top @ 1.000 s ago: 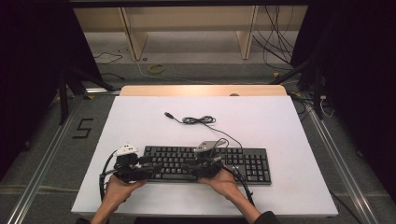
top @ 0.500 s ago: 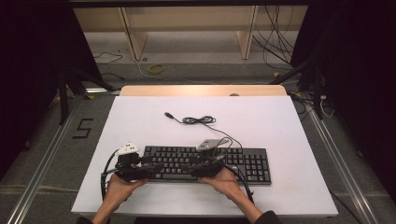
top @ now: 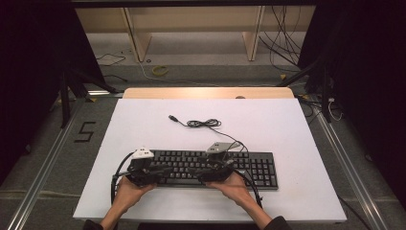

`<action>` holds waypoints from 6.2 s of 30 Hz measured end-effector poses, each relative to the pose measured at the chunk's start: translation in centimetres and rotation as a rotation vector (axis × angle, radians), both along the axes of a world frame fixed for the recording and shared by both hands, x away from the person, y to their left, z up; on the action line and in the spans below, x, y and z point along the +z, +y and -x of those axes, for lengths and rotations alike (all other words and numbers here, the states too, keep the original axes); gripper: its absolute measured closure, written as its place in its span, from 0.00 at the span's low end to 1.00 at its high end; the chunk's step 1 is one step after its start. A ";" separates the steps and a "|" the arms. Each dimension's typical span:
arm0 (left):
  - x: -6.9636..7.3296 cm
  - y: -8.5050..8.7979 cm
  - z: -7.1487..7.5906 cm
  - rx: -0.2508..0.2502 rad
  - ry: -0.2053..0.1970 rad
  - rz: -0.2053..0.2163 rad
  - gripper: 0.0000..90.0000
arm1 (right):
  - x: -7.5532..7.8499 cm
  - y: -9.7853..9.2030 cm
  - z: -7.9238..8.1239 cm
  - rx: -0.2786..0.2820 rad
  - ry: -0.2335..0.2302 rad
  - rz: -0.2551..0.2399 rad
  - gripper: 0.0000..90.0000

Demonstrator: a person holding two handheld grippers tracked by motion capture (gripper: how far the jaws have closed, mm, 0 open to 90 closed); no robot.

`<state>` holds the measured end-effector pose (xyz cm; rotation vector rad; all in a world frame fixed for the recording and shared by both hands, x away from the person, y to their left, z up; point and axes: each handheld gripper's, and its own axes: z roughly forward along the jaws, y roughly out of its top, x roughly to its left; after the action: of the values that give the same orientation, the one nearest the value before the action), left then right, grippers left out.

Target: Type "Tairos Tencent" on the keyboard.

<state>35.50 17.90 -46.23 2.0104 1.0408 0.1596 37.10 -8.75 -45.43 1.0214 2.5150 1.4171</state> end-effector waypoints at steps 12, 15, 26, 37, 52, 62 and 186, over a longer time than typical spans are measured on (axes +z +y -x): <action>-0.8 -1.3 -0.3 -0.027 0.022 -0.073 0.99 | 0.4 -1.1 0.8 -0.007 -0.013 -0.014 0.41; -1.0 -1.3 -0.5 -0.026 0.025 -0.077 0.99 | 0.4 -1.4 0.9 -0.009 -0.014 -0.016 0.41; -1.5 -1.7 -0.5 -0.028 0.046 -0.101 0.99 | 0.4 -1.9 1.1 -0.013 -0.014 -0.020 0.41; -0.6 -1.4 -0.5 0.001 0.028 -0.064 0.91 | 0.5 -2.3 1.3 -0.016 -0.015 -0.024 0.40; 0.6 -0.2 -1.2 0.049 0.011 0.001 0.45 | 0.0 -2.5 1.5 -0.012 -0.006 -0.028 0.40; 1.0 0.1 -1.9 0.072 -0.007 0.001 0.37 | 0.0 -2.5 1.6 -0.009 -0.006 -0.032 0.40; 1.0 1.3 1.4 0.071 -0.056 0.130 0.37 | -1.7 1.8 0.9 0.041 -0.001 0.090 1.00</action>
<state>34.06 19.18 -45.28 1.8430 1.0607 0.1810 36.16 -6.95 -47.12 0.9584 2.5874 1.3003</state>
